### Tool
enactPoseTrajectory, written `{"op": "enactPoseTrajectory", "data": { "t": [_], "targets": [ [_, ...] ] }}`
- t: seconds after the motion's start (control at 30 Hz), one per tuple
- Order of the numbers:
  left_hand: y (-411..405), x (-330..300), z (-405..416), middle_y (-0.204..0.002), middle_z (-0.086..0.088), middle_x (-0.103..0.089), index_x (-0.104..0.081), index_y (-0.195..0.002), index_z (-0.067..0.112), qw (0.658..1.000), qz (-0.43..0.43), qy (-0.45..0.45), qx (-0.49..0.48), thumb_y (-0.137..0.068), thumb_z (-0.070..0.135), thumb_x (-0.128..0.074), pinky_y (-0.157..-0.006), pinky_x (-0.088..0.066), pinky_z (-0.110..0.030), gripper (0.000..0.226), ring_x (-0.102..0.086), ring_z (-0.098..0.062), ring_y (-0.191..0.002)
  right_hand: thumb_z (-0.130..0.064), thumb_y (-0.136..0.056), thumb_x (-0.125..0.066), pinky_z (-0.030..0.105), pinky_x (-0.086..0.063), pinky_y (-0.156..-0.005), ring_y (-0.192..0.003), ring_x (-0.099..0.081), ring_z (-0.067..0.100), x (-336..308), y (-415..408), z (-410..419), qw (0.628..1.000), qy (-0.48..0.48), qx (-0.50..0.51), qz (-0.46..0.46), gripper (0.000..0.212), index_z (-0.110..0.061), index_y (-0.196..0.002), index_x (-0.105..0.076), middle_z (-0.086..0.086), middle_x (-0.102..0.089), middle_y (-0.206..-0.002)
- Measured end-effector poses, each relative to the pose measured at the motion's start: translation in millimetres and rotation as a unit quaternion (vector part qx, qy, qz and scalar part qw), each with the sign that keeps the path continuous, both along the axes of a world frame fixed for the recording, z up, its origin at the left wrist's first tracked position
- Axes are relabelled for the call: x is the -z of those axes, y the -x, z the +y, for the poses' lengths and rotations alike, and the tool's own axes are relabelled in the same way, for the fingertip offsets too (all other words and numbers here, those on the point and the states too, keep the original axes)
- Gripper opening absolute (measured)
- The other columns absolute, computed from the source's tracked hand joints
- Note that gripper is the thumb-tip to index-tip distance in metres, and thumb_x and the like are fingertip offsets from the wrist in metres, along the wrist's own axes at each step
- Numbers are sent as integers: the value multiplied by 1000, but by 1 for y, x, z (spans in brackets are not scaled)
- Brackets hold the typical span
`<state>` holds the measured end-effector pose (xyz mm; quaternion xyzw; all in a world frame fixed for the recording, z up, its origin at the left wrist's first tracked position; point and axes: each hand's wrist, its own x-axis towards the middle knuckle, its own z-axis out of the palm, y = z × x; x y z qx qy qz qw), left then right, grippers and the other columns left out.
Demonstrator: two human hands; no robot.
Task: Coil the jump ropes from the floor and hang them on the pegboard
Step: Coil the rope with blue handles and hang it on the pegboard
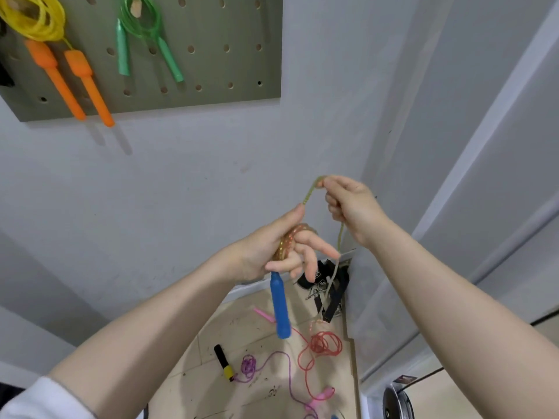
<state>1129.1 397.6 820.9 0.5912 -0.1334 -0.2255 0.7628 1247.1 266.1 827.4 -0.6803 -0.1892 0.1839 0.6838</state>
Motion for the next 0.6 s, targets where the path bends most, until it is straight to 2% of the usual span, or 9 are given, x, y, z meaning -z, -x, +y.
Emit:
{"op": "enactPoseTrajectory", "data": {
  "t": [0.03,0.1,0.17,0.2,0.3,0.37,0.4,0.5,0.6],
  "targets": [
    [0,-5,0,-58,-4,-68,-74,-97,11,999,-38,23,-5,-76,70,-47,-51,-43,-15,68,-31,-3,-27,-19,-95,-49,16,-26,-44,-48,-34,8,8,-1,-3,998,59,-3,-32,21,-15,-81,-63,-1,-42,-58],
    [-2,-15,5,-63,-4,-69,-73,-102,14,990,-92,63,-86,-73,59,-63,-52,-45,-13,54,-39,-1,-29,-24,-93,-54,16,-31,-47,-51,-38,8,24,3,-10,981,165,-60,-77,21,-9,-81,-65,5,-47,-63],
    [-5,-22,16,-76,-4,-72,-68,-109,14,969,-110,102,-198,-78,42,-65,-60,-51,-17,42,-54,-5,-40,-25,-93,-55,13,-31,-45,-43,-38,4,38,10,-17,963,222,-138,-62,27,-11,-70,-59,-4,-46,-51],
    [-8,-23,23,-85,-4,-73,-62,-115,14,954,-102,118,-255,-84,34,-58,-69,-54,-20,37,-64,-8,-53,-23,-94,-53,14,-32,-45,-40,-38,2,44,15,-20,953,240,-180,-44,28,-12,-67,-55,-9,-45,-45],
    [-22,-11,47,-118,-6,-65,-47,-127,13,906,-32,98,-412,-95,29,-42,-95,-46,-28,36,-65,-15,-95,-12,-96,-49,15,-33,-43,-35,-39,2,47,27,-22,905,281,-319,15,19,-13,-78,-57,-11,-43,-40],
    [-27,9,62,-136,-9,-52,-41,-133,11,887,58,42,-455,-98,39,-34,-94,-42,-27,46,-58,-19,-107,-10,-96,-48,15,-27,-38,-32,-30,2,32,31,-21,886,266,-376,53,13,-15,-96,-60,-11,-36,-40],
    [-28,20,67,-138,-11,-50,-37,-138,7,889,105,12,-446,-98,46,-29,-91,-43,-27,55,-57,-21,-108,-9,-95,-49,14,-24,-36,-31,-27,2,22,31,-20,885,237,-393,75,16,-15,-104,-59,-11,-34,-41],
    [-22,50,66,-117,-18,-61,-40,-131,-4,911,177,-100,-358,-95,57,-16,-82,-48,-27,75,-62,-24,-96,-9,-85,-50,14,-28,-34,-29,-33,1,-5,29,-16,887,114,-430,123,30,-8,-115,-56,-8,-43,-44],
    [-13,52,45,-71,-13,-67,-57,-105,-7,935,143,-217,-241,-90,64,-6,-67,-51,-25,89,-62,-21,-58,-7,-82,-49,16,-41,-45,-39,-44,6,-12,24,-10,925,13,-366,105,22,-7,-95,-67,-6,-44,-48]
  ]
}}
